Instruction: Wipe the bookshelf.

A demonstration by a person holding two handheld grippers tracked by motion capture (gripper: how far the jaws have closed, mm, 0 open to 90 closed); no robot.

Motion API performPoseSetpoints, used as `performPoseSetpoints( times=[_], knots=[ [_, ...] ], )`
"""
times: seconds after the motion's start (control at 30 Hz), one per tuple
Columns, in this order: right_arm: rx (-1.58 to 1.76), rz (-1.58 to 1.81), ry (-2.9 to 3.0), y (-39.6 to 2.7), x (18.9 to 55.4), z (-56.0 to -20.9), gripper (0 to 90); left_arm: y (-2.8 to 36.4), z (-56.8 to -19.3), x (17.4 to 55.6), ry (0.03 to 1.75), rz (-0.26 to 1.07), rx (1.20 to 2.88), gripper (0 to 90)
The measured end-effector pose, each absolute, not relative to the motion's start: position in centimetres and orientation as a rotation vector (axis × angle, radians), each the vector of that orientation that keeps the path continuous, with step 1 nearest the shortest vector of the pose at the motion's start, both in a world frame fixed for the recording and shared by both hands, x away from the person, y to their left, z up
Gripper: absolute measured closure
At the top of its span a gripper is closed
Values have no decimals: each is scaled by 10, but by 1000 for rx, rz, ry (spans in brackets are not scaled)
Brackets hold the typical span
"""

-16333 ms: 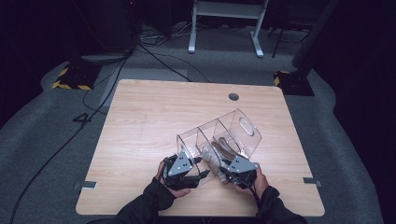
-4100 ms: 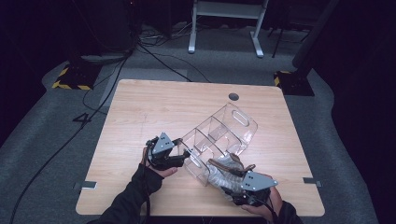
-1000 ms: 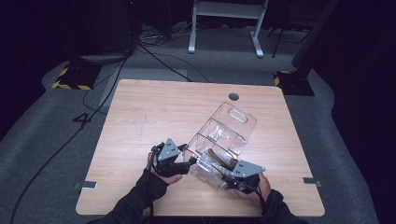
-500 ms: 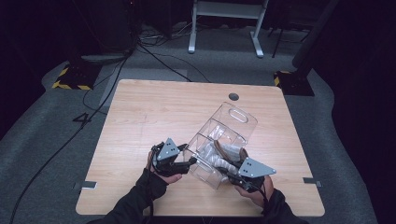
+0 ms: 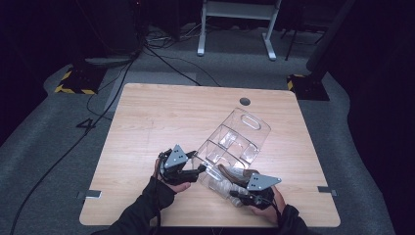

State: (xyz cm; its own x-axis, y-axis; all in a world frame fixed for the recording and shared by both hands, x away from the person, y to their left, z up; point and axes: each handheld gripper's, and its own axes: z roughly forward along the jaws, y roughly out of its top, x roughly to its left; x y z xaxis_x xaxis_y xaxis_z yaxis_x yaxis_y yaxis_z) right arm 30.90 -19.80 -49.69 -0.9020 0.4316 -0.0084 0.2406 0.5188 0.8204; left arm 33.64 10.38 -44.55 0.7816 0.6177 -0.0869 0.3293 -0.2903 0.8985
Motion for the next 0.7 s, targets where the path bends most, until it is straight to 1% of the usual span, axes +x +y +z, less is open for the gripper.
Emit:
performPoseSetpoints(
  times=[0.17, 0.33, 0.4, 0.57, 0.7],
  knots=[
    [499, 1500, 2520, -200, 306, -473, 721, 103, -446, 336, 720, 339, 1903, 428],
    [440, 1560, 2427, -199, 298, -449, 720, 102, -446, 336, 714, 344, 1913, 440],
    [432, 1547, 2414, -198, 296, -447, 720, 102, -446, 335, 713, 354, 1914, 441],
    [459, 1475, 2477, -196, 295, -460, 720, 102, -446, 335, 713, 355, 1913, 443],
    [506, 1321, 2585, -190, 298, -487, 718, 102, -446, 335, 713, 354, 1913, 443]
  ],
)
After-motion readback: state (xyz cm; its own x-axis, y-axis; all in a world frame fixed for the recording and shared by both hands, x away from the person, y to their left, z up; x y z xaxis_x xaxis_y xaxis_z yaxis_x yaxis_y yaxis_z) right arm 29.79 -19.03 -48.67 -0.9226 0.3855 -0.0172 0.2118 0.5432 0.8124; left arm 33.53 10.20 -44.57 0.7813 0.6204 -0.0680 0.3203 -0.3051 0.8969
